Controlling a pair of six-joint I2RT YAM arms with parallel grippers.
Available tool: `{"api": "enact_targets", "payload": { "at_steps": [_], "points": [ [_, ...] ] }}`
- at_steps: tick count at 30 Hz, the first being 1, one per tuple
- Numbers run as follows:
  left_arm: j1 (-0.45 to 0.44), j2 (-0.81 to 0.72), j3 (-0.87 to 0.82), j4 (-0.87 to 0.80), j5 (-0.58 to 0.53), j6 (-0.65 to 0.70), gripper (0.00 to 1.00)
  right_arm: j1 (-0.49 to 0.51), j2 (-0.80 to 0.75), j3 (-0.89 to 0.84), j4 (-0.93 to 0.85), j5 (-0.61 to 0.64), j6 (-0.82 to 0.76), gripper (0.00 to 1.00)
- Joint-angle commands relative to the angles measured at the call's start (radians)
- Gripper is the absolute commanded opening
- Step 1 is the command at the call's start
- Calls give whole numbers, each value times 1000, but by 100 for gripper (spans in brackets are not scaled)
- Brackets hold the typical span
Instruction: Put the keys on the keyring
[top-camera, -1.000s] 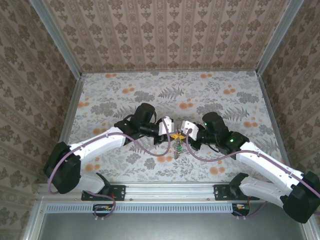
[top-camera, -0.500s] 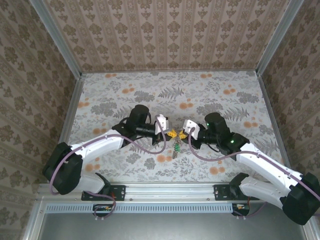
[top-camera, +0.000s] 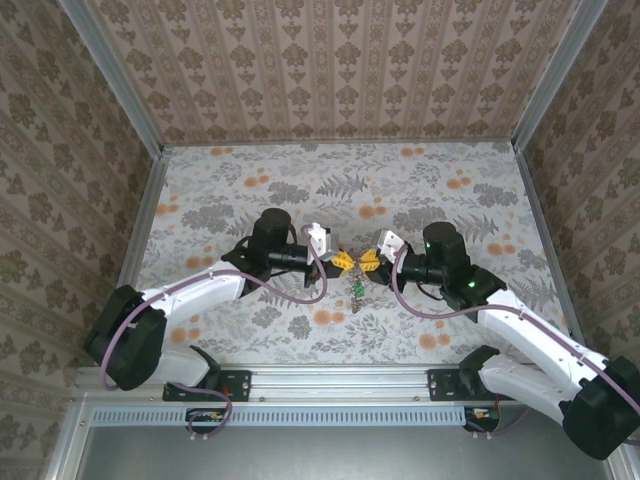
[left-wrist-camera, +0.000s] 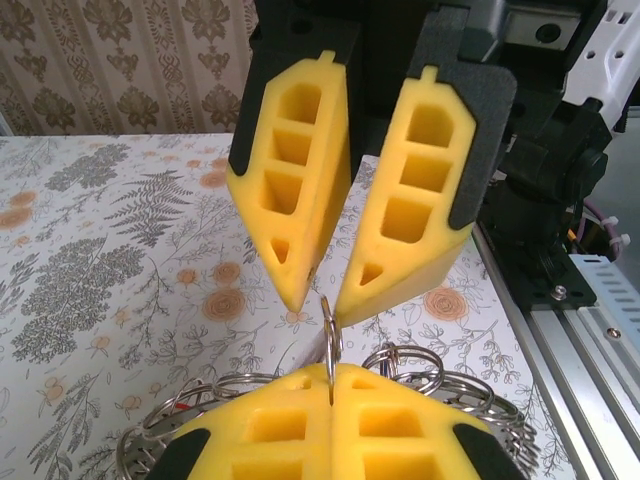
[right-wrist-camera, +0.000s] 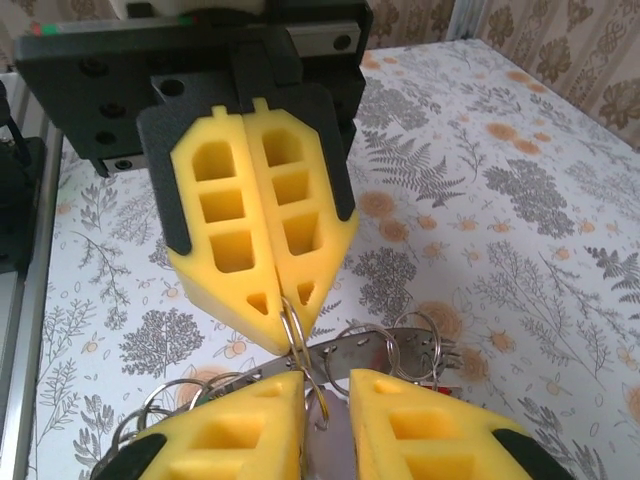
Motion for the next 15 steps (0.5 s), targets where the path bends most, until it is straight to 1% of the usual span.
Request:
{"api": "enact_targets", "payload": {
  "at_steps": [1, 5, 11, 15],
  "points": [
    [3, -35, 1, 48, 38, -16, 0, 0, -6, 28, -16, -65, 5, 22],
    [3, -35, 5, 49, 35, -18, 0, 1, 17, 54, -54, -84, -3, 23],
    [2, -37, 9, 41, 36, -18, 0, 0, 18, 62, -30, -85, 6, 25],
    [2, -37, 8, 39, 41, -20, 0, 0, 39, 73, -14, -92, 20, 23]
  ]
}}
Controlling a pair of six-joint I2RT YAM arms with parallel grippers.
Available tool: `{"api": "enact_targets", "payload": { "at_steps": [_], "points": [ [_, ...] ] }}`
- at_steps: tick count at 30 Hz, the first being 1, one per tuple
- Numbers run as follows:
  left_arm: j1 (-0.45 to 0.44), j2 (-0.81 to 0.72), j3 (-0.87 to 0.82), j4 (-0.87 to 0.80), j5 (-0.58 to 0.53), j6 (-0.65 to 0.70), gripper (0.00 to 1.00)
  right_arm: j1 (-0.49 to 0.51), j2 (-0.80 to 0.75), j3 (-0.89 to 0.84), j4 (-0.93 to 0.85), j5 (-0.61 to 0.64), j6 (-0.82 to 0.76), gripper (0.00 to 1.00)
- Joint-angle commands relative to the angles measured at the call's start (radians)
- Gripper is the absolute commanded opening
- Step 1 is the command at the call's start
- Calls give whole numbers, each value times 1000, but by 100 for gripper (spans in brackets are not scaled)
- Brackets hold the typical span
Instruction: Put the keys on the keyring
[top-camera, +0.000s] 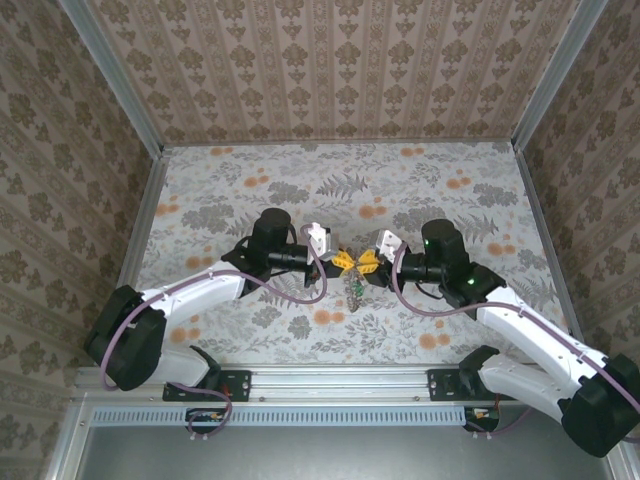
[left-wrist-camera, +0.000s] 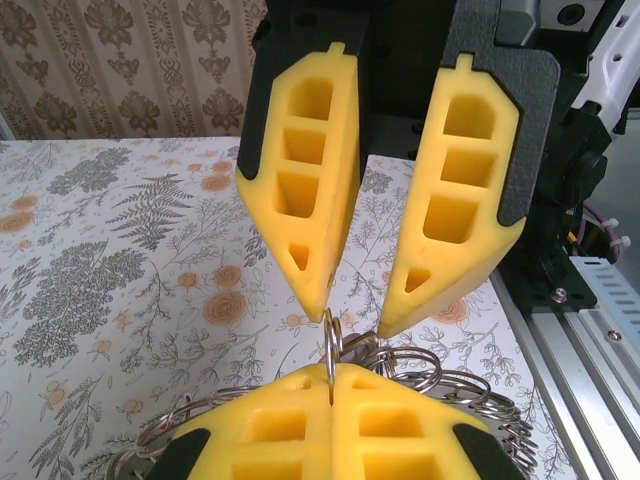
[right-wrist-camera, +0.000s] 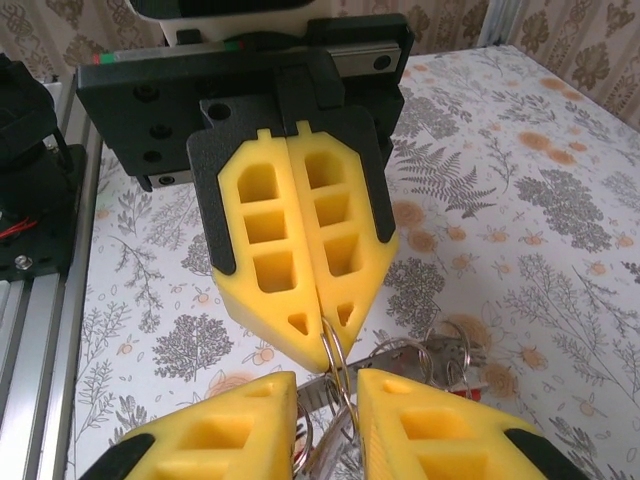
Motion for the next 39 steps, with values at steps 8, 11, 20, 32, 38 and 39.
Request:
{"api": "enact_targets", "payload": {
  "at_steps": [8, 11, 20, 32, 38, 39],
  "points": [
    [2, -36, 13, 45, 46, -21, 0, 0, 50, 40, -10, -24, -4, 14],
    [2, -35, 12, 47, 45, -21, 0, 1, 47, 32, -19, -1, -20, 15],
    [3, -39, 8, 30, 46, -16, 1, 0, 50, 44, -70, 35, -61, 0],
    [-51, 4, 152, -380, -72, 240, 22, 2, 67, 124, -202, 4, -110, 0],
    [-75, 50, 204, -445, -107, 283, 22, 3, 67, 138, -214, 1, -114, 0],
    [-78, 54, 210, -448, -112, 287, 20, 4, 67, 138, -216, 1, -113, 0]
  ]
}}
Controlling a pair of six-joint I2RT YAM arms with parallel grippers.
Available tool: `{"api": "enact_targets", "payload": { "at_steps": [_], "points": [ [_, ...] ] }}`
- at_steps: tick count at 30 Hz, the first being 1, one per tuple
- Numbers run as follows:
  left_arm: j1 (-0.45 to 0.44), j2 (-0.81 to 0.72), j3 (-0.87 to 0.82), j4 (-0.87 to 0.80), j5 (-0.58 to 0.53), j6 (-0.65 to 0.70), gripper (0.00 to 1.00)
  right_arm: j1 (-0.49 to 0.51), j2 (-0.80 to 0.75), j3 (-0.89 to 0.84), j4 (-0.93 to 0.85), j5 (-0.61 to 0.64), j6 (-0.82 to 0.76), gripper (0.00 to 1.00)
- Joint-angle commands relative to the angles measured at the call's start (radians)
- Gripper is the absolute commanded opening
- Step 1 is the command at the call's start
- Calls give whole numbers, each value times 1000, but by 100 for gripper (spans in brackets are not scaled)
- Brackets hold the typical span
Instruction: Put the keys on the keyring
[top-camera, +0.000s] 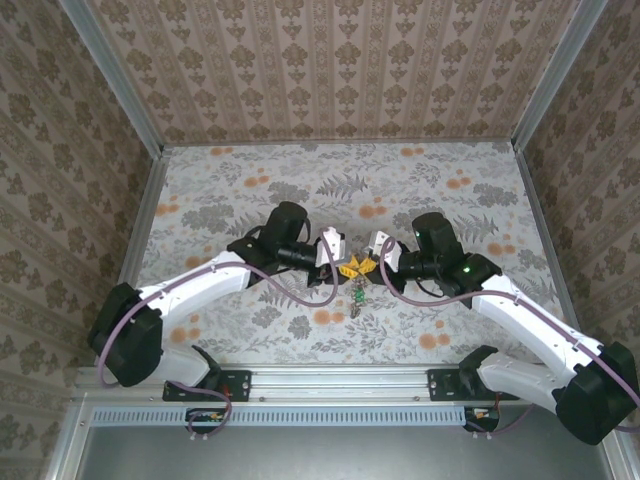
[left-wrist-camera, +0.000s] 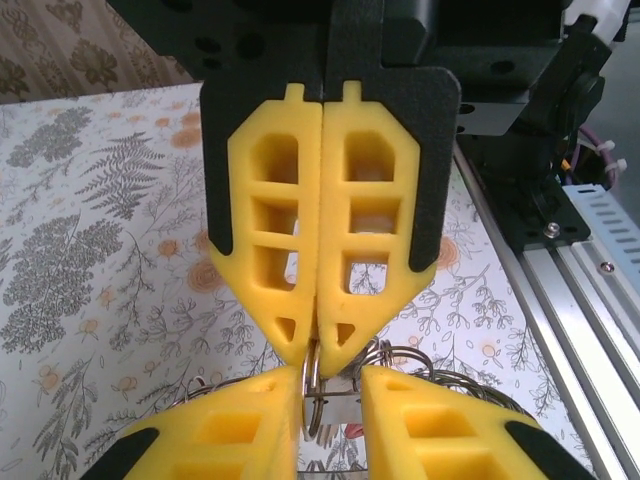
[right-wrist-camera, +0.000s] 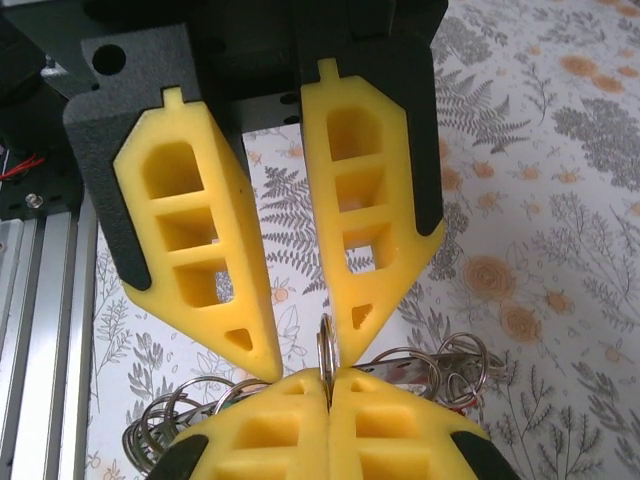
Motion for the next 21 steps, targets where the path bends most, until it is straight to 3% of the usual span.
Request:
{"api": "enact_targets", "payload": {
  "at_steps": [1, 7, 11, 16, 21],
  "points": [
    [-15, 22, 37, -75, -28, 58, 18, 2, -3, 43, 3, -17, -19, 0],
    [-17, 26, 48, -71, -31, 60, 0, 4, 0, 45, -15, -2, -30, 0],
    [-10, 16, 32, -45, -26, 43, 0, 3, -9, 29, -10, 17, -36, 0],
    [35, -22, -49, 146, 61, -77, 0, 1, -19, -34, 50, 37, -28, 10],
    [64, -37, -84, 238, 145, -142, 0, -1, -11, -76, 130, 12, 21, 13]
  ]
}}
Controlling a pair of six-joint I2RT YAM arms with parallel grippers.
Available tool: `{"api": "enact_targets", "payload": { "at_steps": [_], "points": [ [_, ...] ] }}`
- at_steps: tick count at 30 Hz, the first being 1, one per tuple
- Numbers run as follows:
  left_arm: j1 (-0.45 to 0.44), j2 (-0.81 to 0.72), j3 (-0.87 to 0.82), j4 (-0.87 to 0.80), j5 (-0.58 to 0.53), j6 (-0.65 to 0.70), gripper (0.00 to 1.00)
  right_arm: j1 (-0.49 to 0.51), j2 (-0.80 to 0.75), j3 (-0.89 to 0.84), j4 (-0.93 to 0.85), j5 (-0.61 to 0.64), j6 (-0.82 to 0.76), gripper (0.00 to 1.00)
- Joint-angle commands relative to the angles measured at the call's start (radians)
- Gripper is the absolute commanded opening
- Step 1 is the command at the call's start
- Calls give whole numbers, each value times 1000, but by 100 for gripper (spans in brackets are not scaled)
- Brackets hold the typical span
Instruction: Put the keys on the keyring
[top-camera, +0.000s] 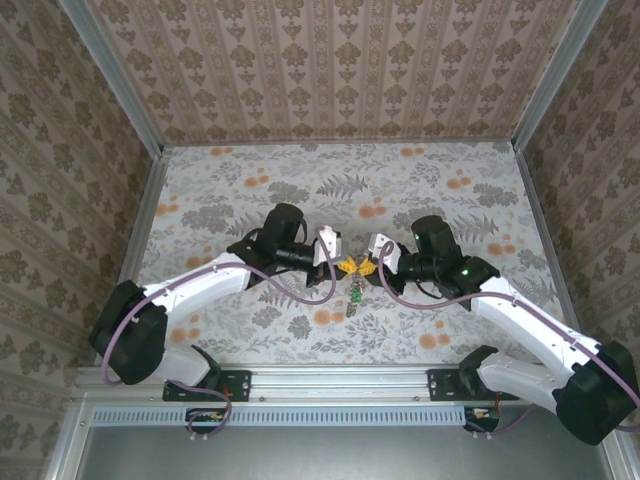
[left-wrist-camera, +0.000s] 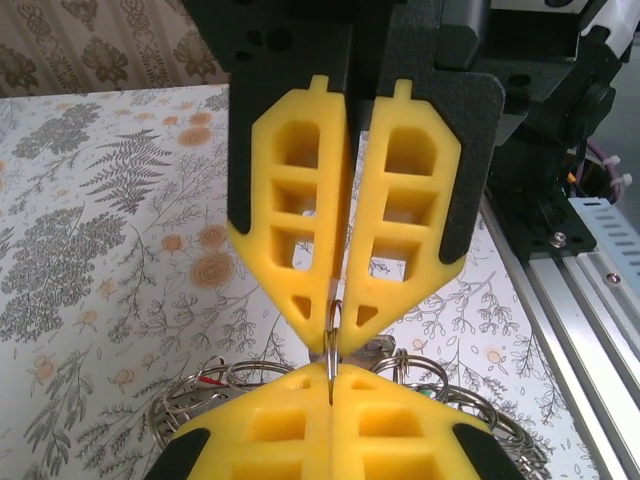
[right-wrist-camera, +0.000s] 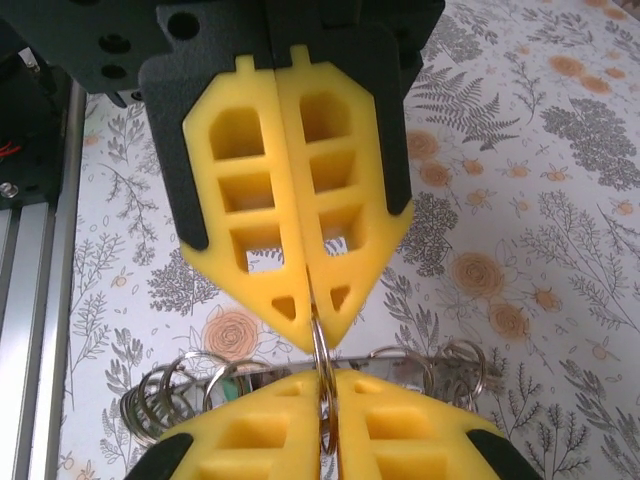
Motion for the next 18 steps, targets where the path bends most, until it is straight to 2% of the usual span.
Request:
{"api": "enact_targets", "payload": {
  "at_steps": [1, 11, 18],
  "points": [
    [20, -39, -17, 126, 103, -77, 0, -2, -10, -39, 84, -16, 41, 13],
    [36, -29, -75, 317, 132, -191, 0, -12, -1, -82, 115, 14, 65, 14],
    [35, -28, -78, 298, 95, -180, 0, -13, -59, -75, 97, 24, 77, 20]
  ]
}}
